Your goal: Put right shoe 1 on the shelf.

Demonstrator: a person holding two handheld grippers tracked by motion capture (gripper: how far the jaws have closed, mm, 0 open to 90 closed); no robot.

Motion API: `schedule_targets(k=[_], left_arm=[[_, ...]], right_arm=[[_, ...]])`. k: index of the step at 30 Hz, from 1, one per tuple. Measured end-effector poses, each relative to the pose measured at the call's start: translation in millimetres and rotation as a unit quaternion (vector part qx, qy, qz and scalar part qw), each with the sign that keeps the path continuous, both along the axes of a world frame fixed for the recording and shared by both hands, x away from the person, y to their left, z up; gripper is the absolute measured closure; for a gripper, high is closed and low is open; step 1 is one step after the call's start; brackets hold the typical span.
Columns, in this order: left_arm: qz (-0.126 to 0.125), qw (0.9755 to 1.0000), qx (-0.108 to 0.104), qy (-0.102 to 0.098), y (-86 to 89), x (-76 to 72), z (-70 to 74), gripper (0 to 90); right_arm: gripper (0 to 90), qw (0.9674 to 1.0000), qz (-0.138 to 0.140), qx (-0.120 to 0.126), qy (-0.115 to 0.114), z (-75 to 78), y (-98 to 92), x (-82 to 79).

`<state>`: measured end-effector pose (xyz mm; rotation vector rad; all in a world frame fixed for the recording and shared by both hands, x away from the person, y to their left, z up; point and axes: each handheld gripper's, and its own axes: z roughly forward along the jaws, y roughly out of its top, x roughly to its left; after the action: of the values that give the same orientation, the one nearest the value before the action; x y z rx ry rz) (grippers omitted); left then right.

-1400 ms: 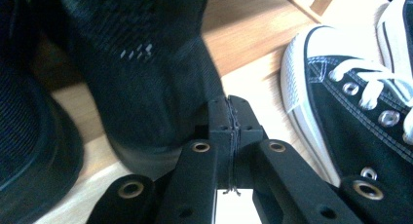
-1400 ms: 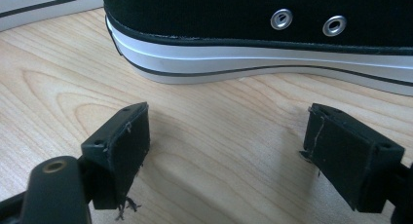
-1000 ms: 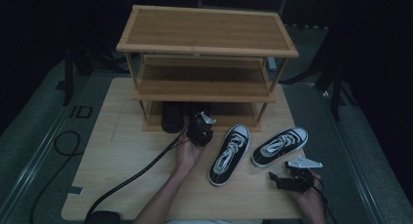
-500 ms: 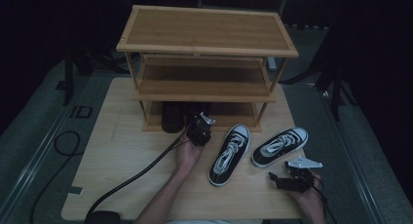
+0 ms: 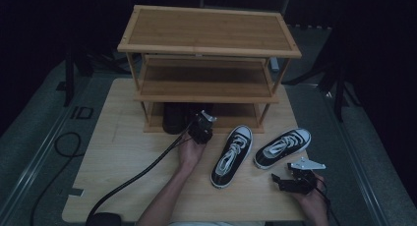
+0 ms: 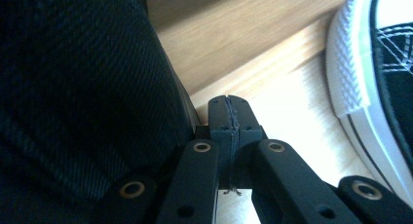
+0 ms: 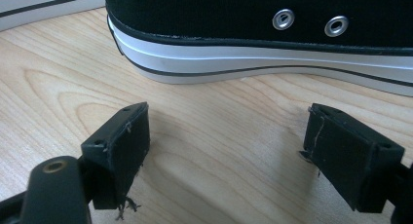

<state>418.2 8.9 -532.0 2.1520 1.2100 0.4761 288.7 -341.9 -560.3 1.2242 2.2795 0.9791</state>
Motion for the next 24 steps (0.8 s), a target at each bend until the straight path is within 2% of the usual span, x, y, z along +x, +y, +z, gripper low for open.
schedule_targets(k=[7,10,18,24], left_arm=[[0.008,1.0000,0.000,-0.005,-0.1,5.2,0.3,90.0],[-0.001,1.0000,-0.003,-0.009,0.2,2.3,1.1,89.4],[-0.042,0.9989,-0.006,-0.021,5.0,-19.9,8.9,84.6],[-0.050,0.9985,-0.012,-0.019,28.0,-37.0,5.1,79.0]], right_arm=[[17.0,1.0000,0.000,0.000,0.000,0.0,0.0,0.0],[17.0,1.0000,0.000,-0.001,0.000,0.0,-0.1,0.0],[17.0,1.0000,0.000,0.000,0.000,0.0,0.0,-0.1],[17.0,1.0000,0.000,0.000,0.000,0.0,0.0,-0.1]])
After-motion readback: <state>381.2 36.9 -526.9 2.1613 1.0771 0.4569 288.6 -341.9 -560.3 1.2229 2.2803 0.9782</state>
